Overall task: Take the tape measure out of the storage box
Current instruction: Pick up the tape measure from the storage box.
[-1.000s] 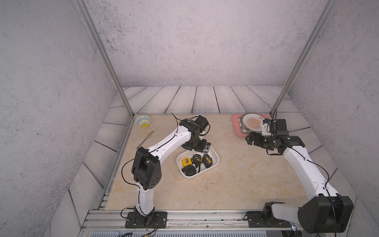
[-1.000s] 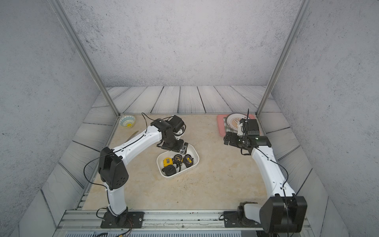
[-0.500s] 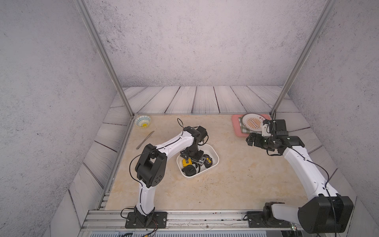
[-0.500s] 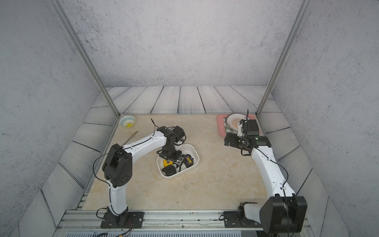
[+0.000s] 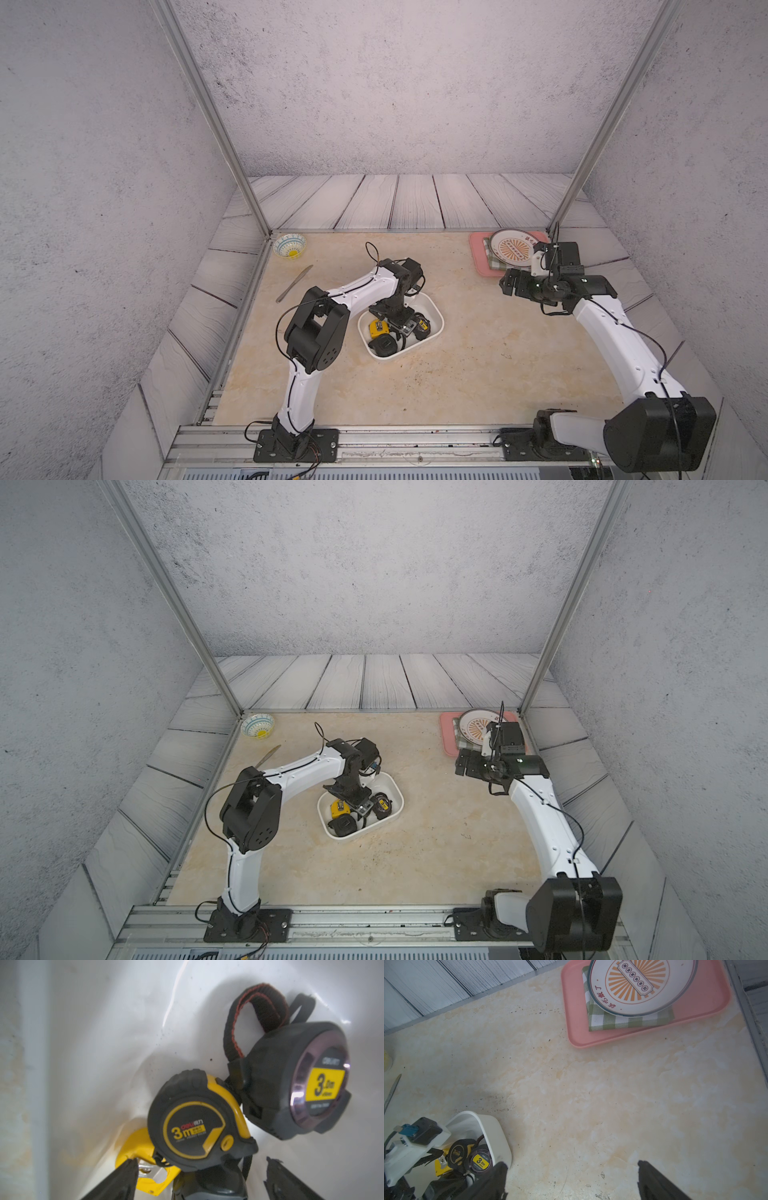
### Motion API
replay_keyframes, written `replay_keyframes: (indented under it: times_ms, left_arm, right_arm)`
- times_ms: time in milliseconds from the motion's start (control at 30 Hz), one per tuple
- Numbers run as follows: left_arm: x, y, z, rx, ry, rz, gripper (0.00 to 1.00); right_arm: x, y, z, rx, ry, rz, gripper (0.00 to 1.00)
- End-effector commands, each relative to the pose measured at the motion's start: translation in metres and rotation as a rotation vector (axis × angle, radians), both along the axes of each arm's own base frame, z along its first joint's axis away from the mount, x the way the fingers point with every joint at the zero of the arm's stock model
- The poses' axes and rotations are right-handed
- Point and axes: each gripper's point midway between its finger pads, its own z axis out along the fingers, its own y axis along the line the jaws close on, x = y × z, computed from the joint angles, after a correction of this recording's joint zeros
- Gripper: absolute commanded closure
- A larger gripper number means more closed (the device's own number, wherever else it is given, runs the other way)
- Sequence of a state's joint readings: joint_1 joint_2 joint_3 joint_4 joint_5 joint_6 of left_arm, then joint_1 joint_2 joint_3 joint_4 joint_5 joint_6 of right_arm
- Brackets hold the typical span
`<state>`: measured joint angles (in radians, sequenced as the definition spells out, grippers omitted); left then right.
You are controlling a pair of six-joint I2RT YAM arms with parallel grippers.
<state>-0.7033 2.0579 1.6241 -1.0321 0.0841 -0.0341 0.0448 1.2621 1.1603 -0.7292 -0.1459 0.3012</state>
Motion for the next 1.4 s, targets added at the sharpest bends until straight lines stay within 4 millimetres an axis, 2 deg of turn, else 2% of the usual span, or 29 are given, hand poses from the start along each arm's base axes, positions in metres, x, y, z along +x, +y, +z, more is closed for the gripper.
replay_keyframes:
  times_ms: [0, 367, 700, 800, 1100, 1167, 1333, 1367]
  left_arm:
    - [0.008, 0.000, -0.002, 0.025, -0.031, -0.059, 0.00]
    - [0.010, -0.014, -0.018, 0.021, -0.024, -0.144, 0.00]
    - [0.021, -0.025, -0.027, 0.028, -0.058, -0.163, 0.00]
    - [0.024, -0.022, -0.026, 0.041, -0.077, -0.157, 0.04]
    - [0.026, -0.009, -0.033, 0.103, -0.094, -0.134, 0.46]
    - [0.026, -0.007, -0.033, 0.117, -0.099, -0.129, 0.59]
    - [0.031, -0.001, -0.022, 0.142, -0.130, -0.112, 1.00]
    - [0.033, -0.001, -0.018, 0.143, -0.138, -0.109, 1.00]
  right_arm:
    - [0.005, -0.001, 0.006, -0.022, -0.016, 0.001, 0.01]
    - [0.011, -0.002, 0.008, -0.021, -0.030, -0.006, 0.01]
    - [0.015, -0.001, 0.007, -0.021, -0.032, -0.004, 0.01]
    - [0.015, -0.002, 0.005, -0.026, -0.028, -0.003, 0.01]
    - [0.020, -0.002, 0.003, -0.024, -0.021, -0.008, 0.01]
    - [0.022, -0.002, 0.002, -0.024, -0.020, -0.009, 0.01]
    - [0.022, -0.001, 0.000, -0.019, -0.012, -0.008, 0.01]
    - [0.023, -0.001, 0.000, -0.017, -0.013, -0.007, 0.01]
